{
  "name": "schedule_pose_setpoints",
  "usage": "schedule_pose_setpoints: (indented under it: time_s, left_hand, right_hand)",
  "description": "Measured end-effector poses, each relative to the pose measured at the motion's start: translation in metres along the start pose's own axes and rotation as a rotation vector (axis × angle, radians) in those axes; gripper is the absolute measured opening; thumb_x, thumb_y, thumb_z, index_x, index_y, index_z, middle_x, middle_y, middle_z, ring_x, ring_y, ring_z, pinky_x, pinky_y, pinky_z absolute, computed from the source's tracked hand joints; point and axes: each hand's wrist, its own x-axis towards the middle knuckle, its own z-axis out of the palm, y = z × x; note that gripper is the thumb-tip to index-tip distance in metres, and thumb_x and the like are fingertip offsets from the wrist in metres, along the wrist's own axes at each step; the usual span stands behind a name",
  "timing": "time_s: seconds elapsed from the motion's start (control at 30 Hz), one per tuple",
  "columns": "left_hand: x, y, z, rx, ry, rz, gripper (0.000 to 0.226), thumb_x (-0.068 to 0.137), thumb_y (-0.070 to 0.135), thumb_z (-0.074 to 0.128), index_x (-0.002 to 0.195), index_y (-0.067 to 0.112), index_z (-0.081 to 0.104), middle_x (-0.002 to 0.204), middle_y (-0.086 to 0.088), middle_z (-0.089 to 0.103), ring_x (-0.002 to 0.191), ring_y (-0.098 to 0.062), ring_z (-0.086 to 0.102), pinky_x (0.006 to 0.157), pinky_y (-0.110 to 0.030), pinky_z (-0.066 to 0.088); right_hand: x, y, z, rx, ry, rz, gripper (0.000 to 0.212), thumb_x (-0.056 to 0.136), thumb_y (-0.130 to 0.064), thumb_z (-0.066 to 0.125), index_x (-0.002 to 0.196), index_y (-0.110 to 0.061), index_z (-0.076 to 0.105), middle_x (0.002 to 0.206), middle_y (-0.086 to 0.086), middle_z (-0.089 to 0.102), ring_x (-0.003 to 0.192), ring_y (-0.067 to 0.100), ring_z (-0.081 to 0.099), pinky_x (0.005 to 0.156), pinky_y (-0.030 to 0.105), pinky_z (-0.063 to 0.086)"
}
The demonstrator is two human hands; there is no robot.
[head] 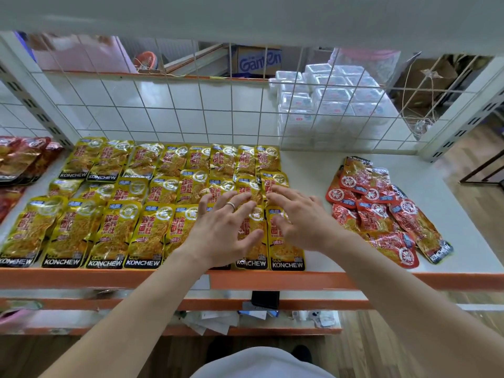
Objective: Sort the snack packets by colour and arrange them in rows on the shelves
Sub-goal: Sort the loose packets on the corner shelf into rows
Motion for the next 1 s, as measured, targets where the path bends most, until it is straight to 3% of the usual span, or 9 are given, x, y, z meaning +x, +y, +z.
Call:
schedule_pose_setpoints:
  time_s: [0.13,0.23,0.37,0.8,1.0]
  left_hand:
    - [0.025,-0.005,-0.006,-0.005,0.017,-0.05,0.073,0.089,0.07,0.023,0.154,0.036,0.026,0.165,0.012,0.015,0.152,-0.014,0.008,0.119,-0.052,0.004]
    - [0.046,-0.009,-0.01,0.026,-0.031,-0.099,0.065,0.098,0.061,0.033,0.156,0.036,0.019,0.167,0.011,0.003,0.153,-0.015,0.0,0.119,-0.052,0.002]
    - [0.06,-0.016,-0.008,0.055,-0.119,-0.129,0.066,0.099,0.061,0.03,0.158,0.035,0.015,0.167,0.012,-0.003,0.154,-0.015,-0.005,0.118,-0.055,0.0]
    - [0.06,-0.012,-0.01,0.044,-0.153,-0.163,0.065,0.1,0.063,0.025,0.158,0.04,0.009,0.167,0.013,-0.006,0.153,-0.019,-0.007,0.118,-0.059,0.0]
    - [0.069,0.026,-0.014,-0.001,-0.019,-0.095,0.066,0.098,0.063,0.03,0.157,0.035,0.018,0.167,0.008,0.005,0.152,-0.018,-0.001,0.118,-0.056,0.005]
  right_hand:
    - [0.028,0.003,-0.008,0.033,0.052,0.024,0.056,0.101,-0.037,0.045,0.154,-0.03,0.029,0.164,-0.008,0.017,0.149,0.016,0.02,0.115,0.045,0.021]
    - [0.052,0.003,-0.006,0.025,-0.012,0.035,0.057,0.104,-0.038,0.037,0.157,-0.031,0.018,0.166,-0.01,0.003,0.151,0.015,0.012,0.118,0.047,0.017]
    - [0.066,0.006,-0.003,0.008,-0.097,0.058,0.056,0.105,-0.04,0.03,0.158,-0.031,0.014,0.166,-0.01,-0.002,0.152,0.011,0.001,0.119,0.045,0.009]
    - [0.059,0.014,-0.004,0.03,-0.05,0.079,0.058,0.105,-0.043,0.033,0.158,-0.029,0.014,0.166,-0.01,0.002,0.152,0.012,0.004,0.123,0.044,0.007]
    - [0.013,0.037,-0.022,0.068,0.133,0.094,0.056,0.103,-0.038,0.042,0.155,-0.029,0.024,0.165,-0.008,0.014,0.151,0.013,0.01,0.119,0.043,0.011]
